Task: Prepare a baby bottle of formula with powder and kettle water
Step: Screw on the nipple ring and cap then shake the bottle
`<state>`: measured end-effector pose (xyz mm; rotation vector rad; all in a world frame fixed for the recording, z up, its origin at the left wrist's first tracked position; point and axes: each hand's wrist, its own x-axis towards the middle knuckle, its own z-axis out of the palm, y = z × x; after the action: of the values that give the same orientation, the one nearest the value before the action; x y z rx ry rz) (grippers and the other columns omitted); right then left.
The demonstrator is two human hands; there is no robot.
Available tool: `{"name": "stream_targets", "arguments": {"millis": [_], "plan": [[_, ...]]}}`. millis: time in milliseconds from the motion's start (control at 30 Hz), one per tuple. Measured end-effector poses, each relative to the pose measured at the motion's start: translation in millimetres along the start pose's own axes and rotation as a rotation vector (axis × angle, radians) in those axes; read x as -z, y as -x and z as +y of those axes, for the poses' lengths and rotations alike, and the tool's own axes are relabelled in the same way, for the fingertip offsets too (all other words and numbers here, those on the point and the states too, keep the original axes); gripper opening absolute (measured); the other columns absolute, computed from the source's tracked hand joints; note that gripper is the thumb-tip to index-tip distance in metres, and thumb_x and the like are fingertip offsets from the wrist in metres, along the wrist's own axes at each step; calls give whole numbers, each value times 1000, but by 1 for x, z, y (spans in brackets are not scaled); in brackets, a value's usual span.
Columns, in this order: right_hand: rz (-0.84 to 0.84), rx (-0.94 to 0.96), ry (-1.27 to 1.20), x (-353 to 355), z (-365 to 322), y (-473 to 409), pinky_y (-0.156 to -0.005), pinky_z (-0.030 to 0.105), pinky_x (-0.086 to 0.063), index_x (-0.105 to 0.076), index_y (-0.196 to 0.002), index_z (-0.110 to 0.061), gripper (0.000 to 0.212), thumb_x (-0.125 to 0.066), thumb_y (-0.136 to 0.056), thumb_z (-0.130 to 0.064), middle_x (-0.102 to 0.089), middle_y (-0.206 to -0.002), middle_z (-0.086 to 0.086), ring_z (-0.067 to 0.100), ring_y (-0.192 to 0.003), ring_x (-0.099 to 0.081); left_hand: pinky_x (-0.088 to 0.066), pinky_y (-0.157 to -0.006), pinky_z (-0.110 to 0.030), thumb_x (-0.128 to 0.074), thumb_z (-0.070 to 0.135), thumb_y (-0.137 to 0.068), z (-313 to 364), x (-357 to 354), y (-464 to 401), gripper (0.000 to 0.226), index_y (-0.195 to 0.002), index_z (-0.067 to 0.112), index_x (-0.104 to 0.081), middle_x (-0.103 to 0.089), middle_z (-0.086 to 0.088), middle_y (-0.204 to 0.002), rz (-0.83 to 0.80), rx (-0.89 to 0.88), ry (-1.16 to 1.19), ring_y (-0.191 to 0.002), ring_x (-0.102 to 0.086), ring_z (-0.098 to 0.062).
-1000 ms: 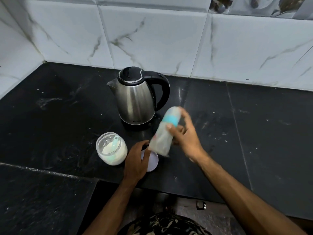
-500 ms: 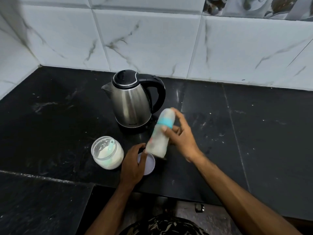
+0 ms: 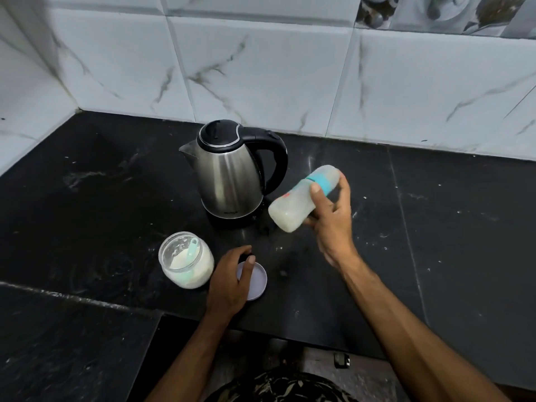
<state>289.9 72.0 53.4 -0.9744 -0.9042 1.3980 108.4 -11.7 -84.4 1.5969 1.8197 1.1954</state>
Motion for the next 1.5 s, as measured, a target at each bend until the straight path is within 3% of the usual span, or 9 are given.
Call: {"name": "stream_targets", "arguments": {"millis": [200,367,567,700,767,933,1133,1333,1500], "plan": [[-516,-80,319,2,6,20,-74,35,-59,-33,-143,-31,74,-71,-83,-12,-70,-109,12,22,-94,-72,-41,-94,-21,-47,45,-93,-2,2,0,43,-119,16,-64,-65,7,-117,11,-19,-7,-106,-58,-8],[-50,-7,13,-6,-6,-6,-71,48,-58,-38,-134,-35,49,-61,-94,-15,-75,-88,-6,18,-84,-71,-37,-94,-9,-45,49,-96,0,1,0,43,-117,18,-65,-65,10,-112,18,-5,-22,-105,-58,-6],[-450,-100,282,1,3,14,-74,37,-60,-33,-141,-34,71,-69,-82,-16,-72,-106,9,25,-95,-72,-44,-95,-24,-47,47,-94,-2,1,1,43,-119,15,-65,-67,4,-116,18,-12,-11,-107,-60,-10],[-87,6,48,1,-8,-10,-68,41,-60,-33,-141,-30,58,-61,-94,-12,-74,-93,-2,19,-86,-71,-44,-95,-23,-46,50,-95,1,1,1,45,-117,17,-66,-66,8,-113,30,9,-14,-107,-59,-8],[-16,22,5,2,-7,-14,-73,45,-59,-31,-144,-28,58,-59,-96,-14,-74,-91,-6,18,-87,-70,-43,-96,-22,-46,50,-95,0,1,1,45,-116,17,-66,-66,9,-113,31,4,-21,-107,-59,-7],[-445,-85,345,8,5,14,-75,32,-59,-30,-146,-30,76,-70,-84,-13,-73,-105,4,19,-95,-72,-42,-95,-19,-46,50,-95,-2,1,0,45,-118,16,-65,-66,7,-116,22,-8,-25,-107,-59,-7],[19,-5,-57,4,-4,-15,-73,47,-57,-35,-140,-30,55,-62,-95,-18,-74,-92,-6,18,-87,-71,-38,-95,-11,-45,49,-95,0,2,1,43,-118,19,-65,-65,10,-114,23,-4,-30,-107,-58,-5],[-444,-112,267,3,12,20,-71,34,-59,-36,-138,-38,71,-71,-79,-20,-73,-106,7,23,-94,-73,-43,-94,-23,-47,45,-93,-3,1,-1,44,-120,15,-64,-66,4,-118,17,-23,-27,-107,-59,-10],[-30,-30,-71,-3,-3,-8,-71,45,-59,-31,-146,-26,62,-60,-92,-19,-75,-88,-9,17,-85,-71,-43,-95,-19,-46,48,-95,1,1,1,41,-116,18,-66,-65,10,-113,42,-5,-22,-106,-59,-6]]}}
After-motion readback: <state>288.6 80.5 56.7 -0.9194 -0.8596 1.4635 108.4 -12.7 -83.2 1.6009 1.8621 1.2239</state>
